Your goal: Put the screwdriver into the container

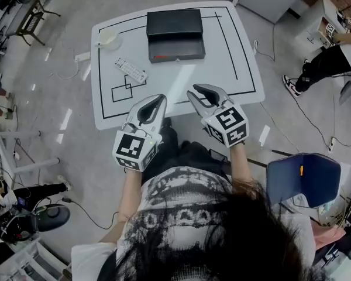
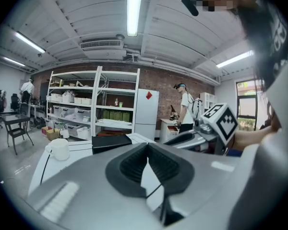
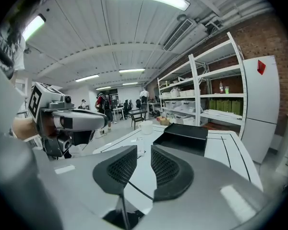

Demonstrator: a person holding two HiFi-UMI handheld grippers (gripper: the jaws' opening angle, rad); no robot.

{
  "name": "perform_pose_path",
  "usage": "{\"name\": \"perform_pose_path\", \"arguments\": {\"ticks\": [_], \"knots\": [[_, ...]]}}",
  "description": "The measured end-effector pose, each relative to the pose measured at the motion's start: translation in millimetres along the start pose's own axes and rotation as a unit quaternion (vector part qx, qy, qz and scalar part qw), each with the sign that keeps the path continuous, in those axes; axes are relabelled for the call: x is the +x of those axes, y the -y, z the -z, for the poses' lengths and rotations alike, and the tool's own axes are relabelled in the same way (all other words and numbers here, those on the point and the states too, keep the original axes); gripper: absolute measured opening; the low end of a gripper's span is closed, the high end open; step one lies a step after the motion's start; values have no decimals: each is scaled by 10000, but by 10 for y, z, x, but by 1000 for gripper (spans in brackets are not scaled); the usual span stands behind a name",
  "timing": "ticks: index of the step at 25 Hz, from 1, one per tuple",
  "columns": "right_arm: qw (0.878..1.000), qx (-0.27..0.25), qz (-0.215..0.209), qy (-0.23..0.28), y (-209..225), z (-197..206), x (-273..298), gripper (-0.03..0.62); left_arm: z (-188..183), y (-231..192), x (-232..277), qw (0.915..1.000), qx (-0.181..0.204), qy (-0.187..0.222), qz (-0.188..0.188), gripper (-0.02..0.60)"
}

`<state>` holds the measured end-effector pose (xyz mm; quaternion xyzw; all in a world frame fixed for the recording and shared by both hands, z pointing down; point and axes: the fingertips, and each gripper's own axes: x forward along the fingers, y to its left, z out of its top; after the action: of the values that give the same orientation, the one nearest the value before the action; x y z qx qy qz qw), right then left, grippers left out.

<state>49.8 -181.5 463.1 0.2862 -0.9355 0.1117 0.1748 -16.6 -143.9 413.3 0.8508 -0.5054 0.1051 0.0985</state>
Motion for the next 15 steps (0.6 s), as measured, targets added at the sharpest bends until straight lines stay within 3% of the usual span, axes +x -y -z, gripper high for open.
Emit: {"name": "perform_pose_path", "arguments": {"ticks": [15], "knots": [[9996, 73, -115, 253, -393, 156, -524, 86, 179, 443, -400, 9997, 55, -165, -172, 0]]}}
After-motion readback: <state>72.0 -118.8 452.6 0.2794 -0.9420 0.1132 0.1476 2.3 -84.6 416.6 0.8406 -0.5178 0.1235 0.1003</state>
